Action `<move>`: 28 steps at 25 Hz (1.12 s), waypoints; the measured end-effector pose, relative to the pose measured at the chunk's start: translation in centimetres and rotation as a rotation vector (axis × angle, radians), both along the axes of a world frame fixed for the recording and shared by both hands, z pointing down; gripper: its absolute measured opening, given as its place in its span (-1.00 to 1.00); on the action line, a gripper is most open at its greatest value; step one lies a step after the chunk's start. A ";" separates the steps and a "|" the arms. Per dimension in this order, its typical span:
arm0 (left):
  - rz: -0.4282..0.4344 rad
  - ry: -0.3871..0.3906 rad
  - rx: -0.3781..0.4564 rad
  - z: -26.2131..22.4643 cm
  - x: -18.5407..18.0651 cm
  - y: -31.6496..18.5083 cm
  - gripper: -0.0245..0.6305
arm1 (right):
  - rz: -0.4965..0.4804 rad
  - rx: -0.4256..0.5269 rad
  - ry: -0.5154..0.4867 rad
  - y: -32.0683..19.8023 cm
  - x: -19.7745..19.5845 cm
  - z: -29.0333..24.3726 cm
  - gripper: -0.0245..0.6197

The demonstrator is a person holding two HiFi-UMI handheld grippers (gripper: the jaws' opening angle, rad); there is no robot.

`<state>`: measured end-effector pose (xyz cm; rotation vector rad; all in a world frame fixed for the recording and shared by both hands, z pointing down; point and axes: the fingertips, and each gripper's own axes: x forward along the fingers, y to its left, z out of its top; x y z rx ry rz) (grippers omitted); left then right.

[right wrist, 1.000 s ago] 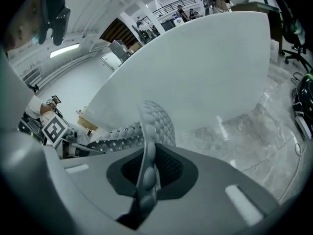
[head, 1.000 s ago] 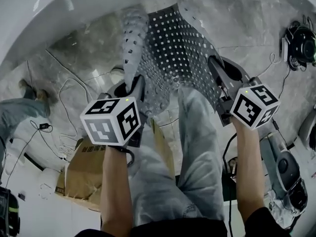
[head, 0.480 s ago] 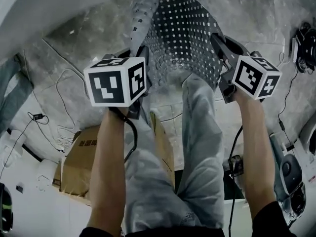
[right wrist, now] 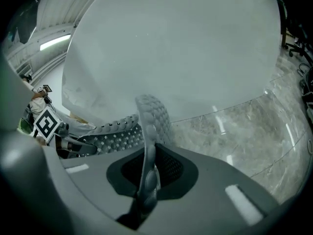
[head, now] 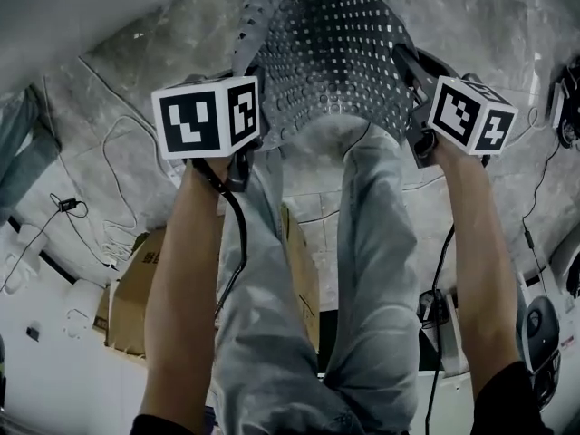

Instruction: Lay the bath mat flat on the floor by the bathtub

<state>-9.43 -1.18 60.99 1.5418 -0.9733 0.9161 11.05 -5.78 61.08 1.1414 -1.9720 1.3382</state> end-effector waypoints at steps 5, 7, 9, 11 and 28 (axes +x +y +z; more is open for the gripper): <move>0.027 -0.025 0.019 2.4 0.7 -0.6 -0.85 | -0.007 0.016 0.023 -0.4 0.8 2.1 -0.86; 0.034 -0.033 0.021 3.5 0.2 -0.4 -0.85 | 0.000 0.022 0.035 -0.3 0.5 2.9 -0.86; 0.031 -0.041 0.024 4.6 -0.2 -0.2 -0.85 | 0.007 0.026 0.054 -0.2 0.8 3.6 -0.86; 0.026 -0.052 0.023 5.7 -0.5 0.0 -0.85 | 0.014 0.028 0.068 -0.1 1.4 4.2 -0.86; 0.023 -0.202 -0.087 17.1 -8.5 2.5 -0.85 | -0.014 0.003 0.197 0.1 5.5 11.9 -0.86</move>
